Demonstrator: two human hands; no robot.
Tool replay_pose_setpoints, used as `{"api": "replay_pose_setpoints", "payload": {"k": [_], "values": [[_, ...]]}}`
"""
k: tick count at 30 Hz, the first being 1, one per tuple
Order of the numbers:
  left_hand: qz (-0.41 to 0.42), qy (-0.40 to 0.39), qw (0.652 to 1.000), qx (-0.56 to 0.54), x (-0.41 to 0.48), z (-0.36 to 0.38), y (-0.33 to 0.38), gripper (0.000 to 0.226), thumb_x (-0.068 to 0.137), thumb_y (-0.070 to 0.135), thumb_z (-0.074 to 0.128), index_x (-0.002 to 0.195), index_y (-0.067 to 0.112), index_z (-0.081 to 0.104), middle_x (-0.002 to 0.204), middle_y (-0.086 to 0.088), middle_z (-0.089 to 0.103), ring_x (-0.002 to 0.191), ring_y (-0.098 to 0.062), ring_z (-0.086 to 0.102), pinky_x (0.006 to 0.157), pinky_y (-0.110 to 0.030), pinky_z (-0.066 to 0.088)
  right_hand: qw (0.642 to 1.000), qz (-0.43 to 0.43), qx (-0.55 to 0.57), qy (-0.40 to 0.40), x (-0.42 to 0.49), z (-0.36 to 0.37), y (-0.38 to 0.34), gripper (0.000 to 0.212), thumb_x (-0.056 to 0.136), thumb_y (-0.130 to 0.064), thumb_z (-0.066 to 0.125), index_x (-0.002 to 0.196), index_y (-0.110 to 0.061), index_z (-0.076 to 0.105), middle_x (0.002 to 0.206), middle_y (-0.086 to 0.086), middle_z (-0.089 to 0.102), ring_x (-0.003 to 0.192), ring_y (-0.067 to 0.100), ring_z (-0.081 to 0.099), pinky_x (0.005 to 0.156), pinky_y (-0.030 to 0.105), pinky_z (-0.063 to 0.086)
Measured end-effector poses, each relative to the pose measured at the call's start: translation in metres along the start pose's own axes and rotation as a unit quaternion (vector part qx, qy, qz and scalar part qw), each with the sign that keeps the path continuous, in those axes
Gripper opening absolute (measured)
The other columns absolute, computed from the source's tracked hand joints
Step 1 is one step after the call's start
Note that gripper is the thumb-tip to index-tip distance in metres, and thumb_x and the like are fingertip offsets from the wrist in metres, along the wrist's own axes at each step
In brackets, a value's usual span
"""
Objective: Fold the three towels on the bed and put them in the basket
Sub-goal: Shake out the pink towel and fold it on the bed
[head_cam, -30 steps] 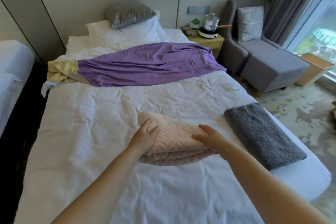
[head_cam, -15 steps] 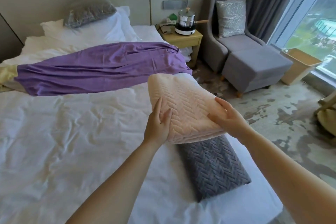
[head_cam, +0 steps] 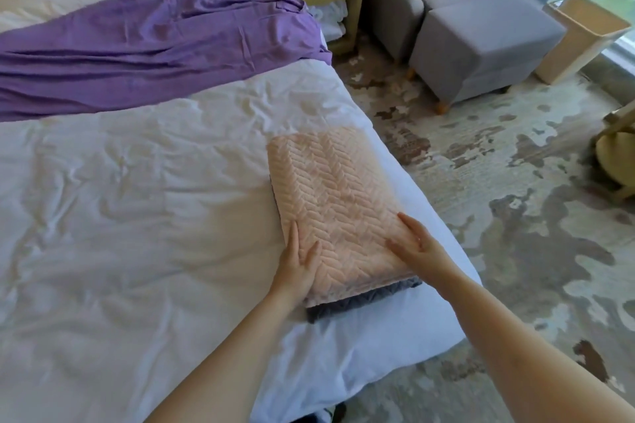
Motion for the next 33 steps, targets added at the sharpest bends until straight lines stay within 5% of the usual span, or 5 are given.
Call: {"api": "replay_pose_setpoints", "payload": {"k": [5, 12, 17, 24, 33], "values": [[0.012, 0.013, 0.999, -0.030, -0.014, -0.004, 0.003, 0.075, 0.095, 0.039, 0.052, 0.152, 0.031, 0.004, 0.144, 0.023, 0.019, 0.128, 0.011, 0.016, 0.098, -0.002, 0.014, 0.999, -0.014, 0.013, 0.025, -0.006, -0.008, -0.001, 0.057, 0.083, -0.046, 0.066, 0.135, -0.039, 0.043, 0.125, -0.017, 0.045, 0.109, 0.006, 0.045, 0.080, 0.014, 0.037], [-0.033, 0.012, 0.999, 0.024, -0.027, 0.018, -0.033, 0.075, 0.095, 0.043, 0.050, 0.150, 0.038, -0.002, 0.148, -0.008, 0.041, 0.129, -0.024, 0.046, 0.096, -0.015, 0.029, 0.999, -0.004, -0.050, -0.010, -0.010, 0.009, 0.036, 0.062, 0.092, -0.036, 0.057, 0.146, -0.030, 0.028, 0.148, -0.002, 0.035, 0.129, 0.017, 0.038, 0.095, 0.023, 0.032], [-0.064, 0.034, 0.980, 0.188, -0.030, 0.002, -0.020, 0.078, 0.091, 0.058, 0.044, 0.151, 0.034, 0.000, 0.153, -0.020, 0.023, 0.138, -0.033, 0.030, 0.113, -0.038, 0.026, 0.980, 0.001, -0.195, 0.046, -0.012, -0.003, 0.036, 0.069, 0.092, -0.052, 0.048, 0.149, -0.027, 0.020, 0.154, 0.003, 0.027, 0.140, 0.025, 0.028, 0.113, 0.043, 0.025], [0.136, 0.146, 0.913, 0.356, 0.023, -0.002, 0.050, 0.064, 0.097, 0.051, 0.033, 0.152, 0.029, 0.010, 0.162, -0.002, -0.004, 0.148, -0.021, 0.002, 0.118, -0.042, 0.005, 0.939, -0.131, -0.308, 0.077, 0.047, 0.011, -0.006, 0.064, 0.094, -0.061, 0.023, 0.150, -0.035, 0.007, 0.159, -0.013, 0.000, 0.146, 0.012, -0.005, 0.116, 0.036, 0.006], [0.077, 0.112, 0.873, 0.469, 0.051, 0.043, 0.008, 0.066, 0.097, 0.055, 0.021, 0.148, 0.029, -0.014, 0.159, 0.001, -0.016, 0.145, -0.019, -0.020, 0.118, -0.044, -0.012, 0.931, -0.114, -0.348, 0.003, 0.082, 0.030, 0.048, 0.062, 0.087, -0.070, 0.006, 0.139, -0.050, -0.020, 0.153, -0.025, -0.017, 0.144, 0.008, -0.015, 0.119, 0.037, 0.002]]}}
Point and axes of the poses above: each hand's wrist, its own x-axis towards the middle knuckle, its own z-axis out of the palm, y = z × x, the point moved 3 cm from there along x, towards the middle knuckle
